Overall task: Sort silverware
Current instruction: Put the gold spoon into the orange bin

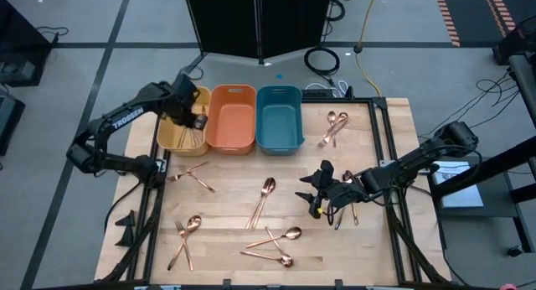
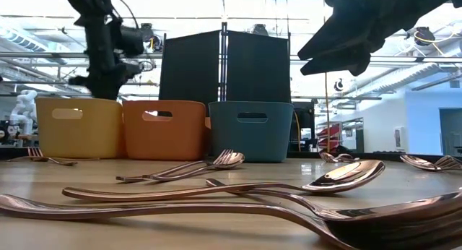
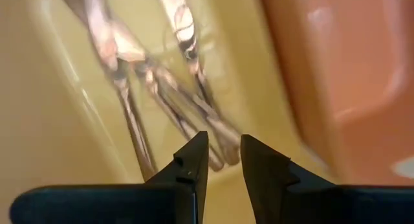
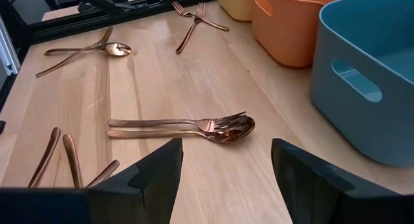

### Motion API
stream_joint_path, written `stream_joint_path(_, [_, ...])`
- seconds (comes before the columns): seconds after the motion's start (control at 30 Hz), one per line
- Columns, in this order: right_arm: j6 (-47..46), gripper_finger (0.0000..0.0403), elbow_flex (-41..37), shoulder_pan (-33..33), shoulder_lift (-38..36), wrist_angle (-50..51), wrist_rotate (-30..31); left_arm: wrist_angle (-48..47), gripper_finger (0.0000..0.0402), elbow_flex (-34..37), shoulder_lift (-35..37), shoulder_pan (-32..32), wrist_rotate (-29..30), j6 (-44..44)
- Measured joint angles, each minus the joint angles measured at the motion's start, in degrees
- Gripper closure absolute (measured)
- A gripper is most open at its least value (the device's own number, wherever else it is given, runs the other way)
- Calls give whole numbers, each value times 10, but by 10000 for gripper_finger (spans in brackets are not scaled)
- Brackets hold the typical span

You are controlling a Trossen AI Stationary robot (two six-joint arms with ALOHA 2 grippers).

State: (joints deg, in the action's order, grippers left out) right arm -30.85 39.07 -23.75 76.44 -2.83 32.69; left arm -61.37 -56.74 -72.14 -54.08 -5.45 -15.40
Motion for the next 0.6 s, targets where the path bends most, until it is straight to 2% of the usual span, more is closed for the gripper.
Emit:
stream_joint_path(0.17, [5,176,0,0,0,-1,3,-42,315,-100,14,10,4,25])
stream_joint_path(0.27, [22,176,0,0,0,-10,3,-36,315,-130,46,37,5,27])
stream_joint_path(0.43, [63,176,0,0,0,-39,3,-15,315,-126,123,119,5,23])
stream_joint_path(0.6, [78,176,0,0,0,-62,3,64,316,-63,203,242,17,-26])
